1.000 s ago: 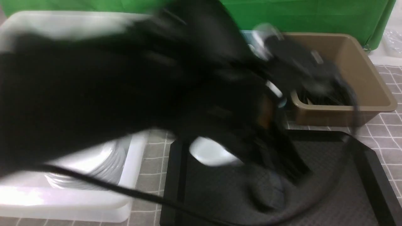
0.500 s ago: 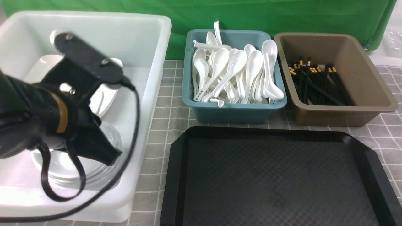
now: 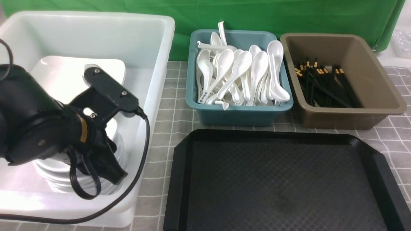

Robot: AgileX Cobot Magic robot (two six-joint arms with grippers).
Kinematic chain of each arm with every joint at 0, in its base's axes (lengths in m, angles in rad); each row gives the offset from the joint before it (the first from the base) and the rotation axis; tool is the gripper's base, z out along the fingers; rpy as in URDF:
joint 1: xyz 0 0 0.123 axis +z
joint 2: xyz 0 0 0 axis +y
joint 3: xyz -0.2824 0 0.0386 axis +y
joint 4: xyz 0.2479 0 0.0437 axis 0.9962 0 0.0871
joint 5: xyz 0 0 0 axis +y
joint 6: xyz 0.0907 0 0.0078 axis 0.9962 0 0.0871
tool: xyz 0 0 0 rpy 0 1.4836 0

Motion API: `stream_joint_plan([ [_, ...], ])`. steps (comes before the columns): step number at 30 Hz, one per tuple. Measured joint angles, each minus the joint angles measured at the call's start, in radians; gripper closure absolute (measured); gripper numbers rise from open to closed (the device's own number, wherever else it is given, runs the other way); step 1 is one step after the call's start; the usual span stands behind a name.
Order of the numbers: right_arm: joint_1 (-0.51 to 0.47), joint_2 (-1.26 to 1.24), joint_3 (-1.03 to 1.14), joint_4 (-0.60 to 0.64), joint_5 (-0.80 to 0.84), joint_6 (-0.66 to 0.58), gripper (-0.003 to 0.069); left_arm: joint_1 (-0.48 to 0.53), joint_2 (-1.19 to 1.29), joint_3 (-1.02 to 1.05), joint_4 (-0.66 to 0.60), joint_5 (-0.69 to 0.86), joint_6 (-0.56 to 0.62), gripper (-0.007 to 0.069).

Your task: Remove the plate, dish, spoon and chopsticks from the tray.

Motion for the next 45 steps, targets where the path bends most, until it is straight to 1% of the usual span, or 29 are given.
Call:
stream_joint_plan([
  [1, 0.000, 0.000, 0.000, 0.001, 0.000, 0.000, 0.0568, 0.000, -0.006, 0.000, -0.010, 0.004, 0.000, 0.0305],
  [2, 0.000, 0.000, 0.000, 0.003, 0.000, 0.000, 0.0568, 0.000, -0.010, 0.000, -0.016, 0.005, 0.000, 0.0276],
  [5, 0.000, 0.000, 0.000, 0.004, 0.000, 0.003, 0.0568, 0.000, -0.058, -0.024, -0.084, 0.038, 0.000, 0.0135],
  [8, 0.000, 0.000, 0.000, 0.004, 0.000, 0.007, 0.0568, -0.001, -0.154, -0.067, -0.163, 0.068, 0.000, 0.0037],
  [10, 0.000, 0.000, 0.000, 0.004, 0.000, 0.011, 0.0568, -0.001, -0.231, -0.070, -0.204, 0.059, 0.000, 0.0029],
  [12, 0.000, 0.000, 0.000, 0.005, 0.000, 0.014, 0.0568, -0.001, -0.290, -0.061, -0.233, 0.030, 0.002, 0.0041],
  [14, 0.000, 0.000, 0.000, 0.005, 0.000, 0.036, 0.0568, -0.001, -0.426, 0.001, -0.305, -0.095, 0.034, 0.0125],
  [16, 0.000, 0.000, 0.000, 0.005, 0.000, 0.062, 0.0568, -0.001, -0.541, 0.077, -0.380, -0.225, 0.078, 0.0227],
  [18, 0.000, 0.000, 0.000, 0.005, 0.000, 0.090, 0.0564, -0.001, -0.669, 0.213, -0.461, -0.389, 0.148, 0.0403],
  [20, 0.000, 0.000, 0.000, 0.005, 0.000, 0.099, 0.0562, -0.001, -0.740, 0.289, -0.494, -0.496, 0.177, 0.0507],
  [21, 0.000, 0.000, 0.000, 0.006, 0.000, 0.104, 0.0561, -0.001, -0.786, 0.362, -0.503, -0.575, 0.194, 0.0561],
  [22, 0.000, 0.000, 0.000, 0.006, 0.000, 0.106, 0.0560, -0.001, -0.811, 0.391, -0.511, -0.613, 0.200, 0.0578],
  [23, 0.000, 0.000, 0.000, 0.006, 0.000, 0.106, 0.0559, -0.001, -0.817, 0.410, -0.511, -0.637, 0.202, 0.0583],
  [24, 0.000, 0.000, 0.000, 0.007, 0.000, 0.106, 0.0556, -0.001, -0.851, 0.470, -0.516, -0.718, 0.208, 0.0607],
  [25, 0.000, 0.000, 0.000, 0.007, 0.000, 0.106, 0.0552, -0.001, -0.869, 0.514, -0.518, -0.777, 0.209, 0.0613],
  [26, 0.000, 0.000, 0.000, 0.007, 0.000, 0.107, 0.0550, -0.001, -0.872, 0.514, -0.519, -0.786, 0.209, 0.0613],
  [27, 0.000, 0.000, 0.000, 0.007, 0.000, 0.107, 0.0547, -0.001, -0.882, 0.564, -0.521, -0.851, 0.210, 0.0614],
  [29, 0.000, 0.000, 0.000, 0.008, 0.000, 0.107, 0.0541, -0.001, -0.884, 0.615, -0.522, -0.909, 0.210, 0.0614],
  [32, 0.000, 0.000, 0.000, 0.008, 0.000, 0.107, 0.0535, -0.001, -0.884, 0.677, -0.523, -0.942, 0.212, 0.0614],
  [40, -0.008, 0.000, 0.000, 0.010, -0.001, 0.107, 0.0512, -0.001, -0.884, 0.811, -0.524, -0.948, 0.212, 0.0614],
  [42, -0.050, 0.000, 0.000, 0.018, -0.001, 0.108, 0.0508, -0.001, -0.884, 0.844, -0.524, -0.948, 0.212, 0.0614],
  [44, -0.117, 0.000, 0.002, 0.018, -0.003, 0.108, 0.0502, -0.001, -0.884, 0.872, -0.524, -0.950, 0.212, 0.0614],
  [45, -0.173, 0.000, 0.005, 0.019, -0.004, 0.108, 0.0503, -0.001, -0.886, 0.880, -0.524, -0.966, 0.212, 0.0614],
])
